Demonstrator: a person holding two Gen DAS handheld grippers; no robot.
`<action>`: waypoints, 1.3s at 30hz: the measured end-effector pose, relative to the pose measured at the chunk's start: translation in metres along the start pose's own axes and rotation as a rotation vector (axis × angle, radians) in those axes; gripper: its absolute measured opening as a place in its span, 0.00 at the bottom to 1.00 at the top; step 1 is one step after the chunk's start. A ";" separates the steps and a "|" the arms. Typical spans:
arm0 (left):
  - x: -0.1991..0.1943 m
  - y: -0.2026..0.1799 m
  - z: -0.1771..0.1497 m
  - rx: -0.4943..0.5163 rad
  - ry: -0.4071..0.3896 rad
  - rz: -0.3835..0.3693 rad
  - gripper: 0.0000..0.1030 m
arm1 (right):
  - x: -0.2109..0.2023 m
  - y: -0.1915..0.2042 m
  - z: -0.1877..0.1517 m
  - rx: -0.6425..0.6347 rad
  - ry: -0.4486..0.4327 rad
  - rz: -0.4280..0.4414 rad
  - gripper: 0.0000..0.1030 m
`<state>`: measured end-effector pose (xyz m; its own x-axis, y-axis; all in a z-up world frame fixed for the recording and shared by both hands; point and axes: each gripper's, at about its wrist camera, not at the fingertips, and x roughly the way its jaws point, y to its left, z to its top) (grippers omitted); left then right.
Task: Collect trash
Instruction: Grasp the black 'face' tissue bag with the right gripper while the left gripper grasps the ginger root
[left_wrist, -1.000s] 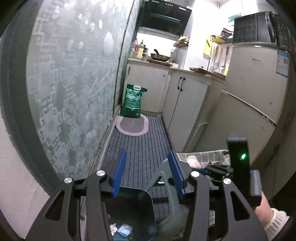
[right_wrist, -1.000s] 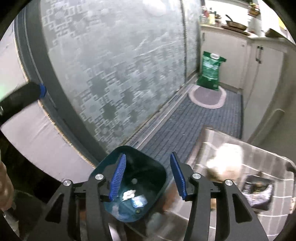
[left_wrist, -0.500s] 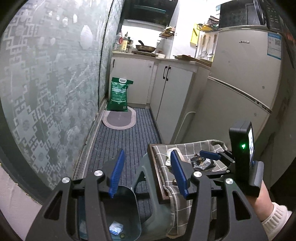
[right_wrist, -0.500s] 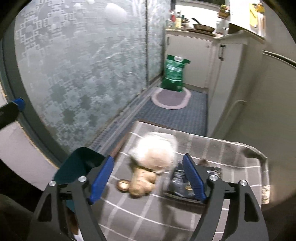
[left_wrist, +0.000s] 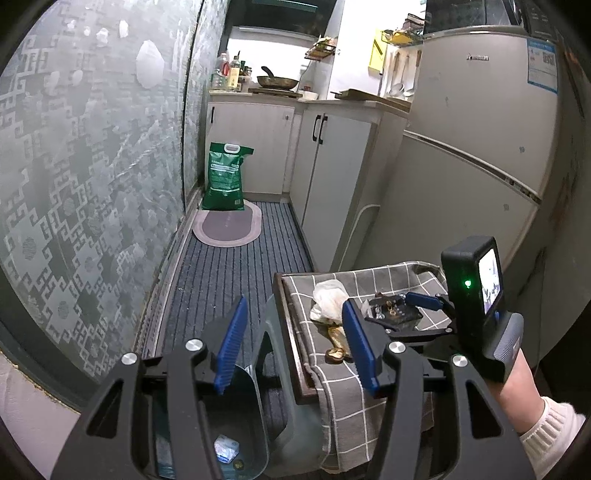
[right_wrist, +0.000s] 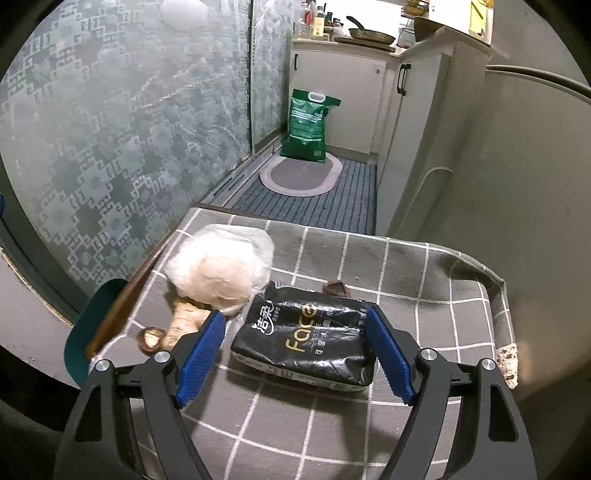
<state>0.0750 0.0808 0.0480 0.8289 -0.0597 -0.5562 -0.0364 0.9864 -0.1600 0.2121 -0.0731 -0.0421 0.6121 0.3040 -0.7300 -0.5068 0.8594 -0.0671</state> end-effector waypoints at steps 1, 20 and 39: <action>0.002 0.000 -0.001 0.001 0.006 -0.002 0.55 | 0.001 0.000 0.000 -0.003 0.001 -0.008 0.77; 0.033 -0.026 -0.015 0.060 0.091 -0.018 0.55 | 0.014 -0.036 -0.004 0.121 0.030 0.020 0.77; 0.087 -0.057 -0.036 0.118 0.206 -0.038 0.41 | -0.030 -0.073 -0.003 0.178 -0.092 0.098 0.71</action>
<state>0.1291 0.0135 -0.0210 0.6966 -0.1147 -0.7082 0.0677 0.9932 -0.0942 0.2286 -0.1463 -0.0173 0.6223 0.4191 -0.6611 -0.4567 0.8803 0.1282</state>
